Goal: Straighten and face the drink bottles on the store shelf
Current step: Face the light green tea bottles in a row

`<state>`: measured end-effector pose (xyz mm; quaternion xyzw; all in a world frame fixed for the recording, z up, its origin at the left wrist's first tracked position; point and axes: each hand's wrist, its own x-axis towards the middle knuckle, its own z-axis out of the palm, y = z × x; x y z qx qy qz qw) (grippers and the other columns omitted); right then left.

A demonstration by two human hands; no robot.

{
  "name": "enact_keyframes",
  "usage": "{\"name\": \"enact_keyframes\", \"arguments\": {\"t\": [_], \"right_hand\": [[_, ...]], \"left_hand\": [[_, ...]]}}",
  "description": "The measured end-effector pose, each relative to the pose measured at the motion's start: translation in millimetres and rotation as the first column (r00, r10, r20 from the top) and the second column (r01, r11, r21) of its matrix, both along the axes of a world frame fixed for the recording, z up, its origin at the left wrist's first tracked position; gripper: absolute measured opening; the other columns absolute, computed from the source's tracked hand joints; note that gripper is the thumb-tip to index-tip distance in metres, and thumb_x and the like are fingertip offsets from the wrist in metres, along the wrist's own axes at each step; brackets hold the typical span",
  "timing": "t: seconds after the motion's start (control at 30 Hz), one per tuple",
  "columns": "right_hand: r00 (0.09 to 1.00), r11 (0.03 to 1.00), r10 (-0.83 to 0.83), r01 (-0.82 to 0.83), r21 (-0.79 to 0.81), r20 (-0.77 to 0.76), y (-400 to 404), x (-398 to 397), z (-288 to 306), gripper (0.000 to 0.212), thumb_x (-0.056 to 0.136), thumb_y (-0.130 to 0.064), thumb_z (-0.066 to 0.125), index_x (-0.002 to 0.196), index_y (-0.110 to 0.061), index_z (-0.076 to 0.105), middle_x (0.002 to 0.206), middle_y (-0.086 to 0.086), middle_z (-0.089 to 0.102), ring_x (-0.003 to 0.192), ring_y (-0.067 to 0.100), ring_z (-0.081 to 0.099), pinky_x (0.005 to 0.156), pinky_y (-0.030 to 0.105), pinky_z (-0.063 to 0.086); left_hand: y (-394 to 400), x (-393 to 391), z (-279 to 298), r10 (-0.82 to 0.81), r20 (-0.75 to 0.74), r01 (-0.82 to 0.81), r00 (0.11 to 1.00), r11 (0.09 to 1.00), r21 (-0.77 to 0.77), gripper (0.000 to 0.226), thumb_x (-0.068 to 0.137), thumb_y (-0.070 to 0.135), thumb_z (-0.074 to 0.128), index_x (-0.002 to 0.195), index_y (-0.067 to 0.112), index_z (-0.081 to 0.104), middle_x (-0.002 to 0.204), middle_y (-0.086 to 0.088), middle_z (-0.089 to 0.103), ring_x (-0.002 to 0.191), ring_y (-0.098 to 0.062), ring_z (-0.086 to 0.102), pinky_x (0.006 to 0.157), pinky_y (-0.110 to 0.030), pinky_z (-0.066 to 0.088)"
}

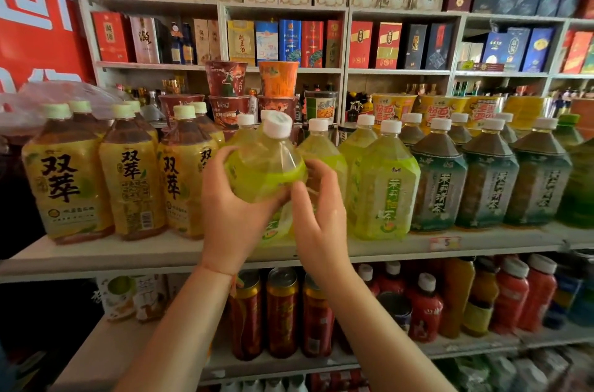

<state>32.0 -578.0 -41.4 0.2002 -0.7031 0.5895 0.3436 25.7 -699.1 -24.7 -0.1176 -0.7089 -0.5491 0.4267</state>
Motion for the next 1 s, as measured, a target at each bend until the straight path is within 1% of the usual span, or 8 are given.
{"name": "enact_keyframes", "arguments": {"t": [0.07, 0.13, 0.27, 0.47, 0.63, 0.73, 0.9, 1.0], "right_hand": [[0.997, 0.996, 0.078, -0.079, 0.043, 0.018, 6, 5, -9, 0.061, 0.093, -0.051, 0.055, 0.145, -0.022, 0.04, 0.136, -0.007, 0.054, 0.125, 0.013, 0.053, 0.101, 0.042, 0.048], [0.993, 0.987, 0.113, -0.117, 0.111, 0.042, 12, 9, -16, 0.08, 0.084, -0.052, 0.069, 0.15, -0.026, 0.031, 0.141, -0.005, 0.05, 0.129, 0.015, 0.051, 0.103, 0.043, 0.048], [1.0, 0.997, -0.005, 0.004, 0.078, 0.02, 23, 16, -19, 0.109, 0.065, -0.052, 0.088, 0.151, -0.029, 0.026, 0.144, -0.009, 0.047, 0.133, 0.012, 0.048, 0.104, 0.041, 0.049], [0.989, 0.991, -0.136, 0.136, 0.007, 0.055, 44, 20, -25, 0.107, 0.06, -0.055, 0.088, 0.147, -0.03, 0.03, 0.137, -0.012, 0.05, 0.126, 0.009, 0.052, 0.098, 0.038, 0.052], [0.984, 0.988, -0.149, 0.152, -0.022, 0.094, 48, 23, -33, 0.103, 0.061, -0.052, 0.088, 0.145, -0.032, 0.032, 0.135, -0.011, 0.053, 0.123, 0.008, 0.055, 0.095, 0.036, 0.055], [0.99, 0.994, -0.09, 0.096, -0.046, 0.108, 48, 26, -29, 0.093, 0.063, -0.046, 0.09, 0.138, -0.033, 0.038, 0.127, -0.012, 0.059, 0.114, 0.002, 0.06, 0.088, 0.022, 0.055], [0.992, 0.995, -0.054, 0.064, -0.083, 0.111, 44, 32, -34, 0.088, 0.065, -0.041, 0.089, 0.137, -0.03, 0.04, 0.121, -0.013, 0.061, 0.11, 0.0, 0.061, 0.083, 0.014, 0.051], [0.99, 0.994, -0.051, 0.063, -0.087, 0.13, 43, 32, -35, 0.09, 0.062, -0.049, 0.086, 0.136, -0.031, 0.038, 0.121, -0.013, 0.06, 0.109, -0.002, 0.061, 0.082, 0.015, 0.052]], "left_hand": [[0, 9, 11, -0.093, 0.0, 0.092, 0.996, 0.984, 0.15, 0.087, 0.053, 0.059, 0.091, 0.126, 0.029, 0.056, 0.123, 0.007, 0.066, 0.114, -0.012, 0.064, 0.096, -0.038, 0.055], [2, 16, 24, -0.273, -0.042, 0.274, 0.961, 0.924, 0.266, 0.076, 0.054, 0.046, 0.092, 0.12, 0.024, 0.061, 0.111, 0.002, 0.074, 0.103, -0.017, 0.072, 0.086, -0.04, 0.06], [21, 24, 31, -0.493, -0.026, 0.481, 0.87, 0.835, 0.269, 0.081, 0.06, 0.03, 0.091, 0.129, 0.008, 0.055, 0.114, -0.009, 0.073, 0.103, -0.026, 0.073, 0.084, -0.042, 0.061], [54, 15, 18, -0.613, 0.109, 0.58, 0.783, 0.781, 0.232, 0.076, 0.074, 0.027, 0.088, 0.138, 0.013, 0.049, 0.124, -0.007, 0.07, 0.115, -0.023, 0.068, 0.1, -0.046, 0.055], [64, 18, 2, -0.647, 0.112, 0.618, 0.754, 0.757, 0.211, 0.064, 0.082, 0.013, 0.076, 0.141, 0.011, 0.049, 0.124, -0.01, 0.07, 0.115, -0.025, 0.068, 0.092, -0.035, 0.056], [62, 22, 0, -0.651, 0.092, 0.622, 0.753, 0.751, 0.222, 0.064, 0.083, 0.017, 0.072, 0.142, 0.016, 0.048, 0.125, -0.005, 0.07, 0.116, -0.021, 0.068, 0.093, -0.031, 0.056], [58, 19, -3, -0.639, 0.13, 0.62, 0.758, 0.768, 0.158, 0.061, 0.091, 0.019, 0.07, 0.146, 0.02, 0.045, 0.126, -0.001, 0.069, 0.119, -0.019, 0.066, 0.103, -0.04, 0.052], [58, 14, -10, -0.594, 0.145, 0.577, 0.791, 0.804, 0.146, 0.077, 0.09, 0.035, 0.073, 0.155, 0.021, 0.034, 0.135, 0.001, 0.064, 0.126, -0.017, 0.061, 0.11, -0.047, 0.045]]}}
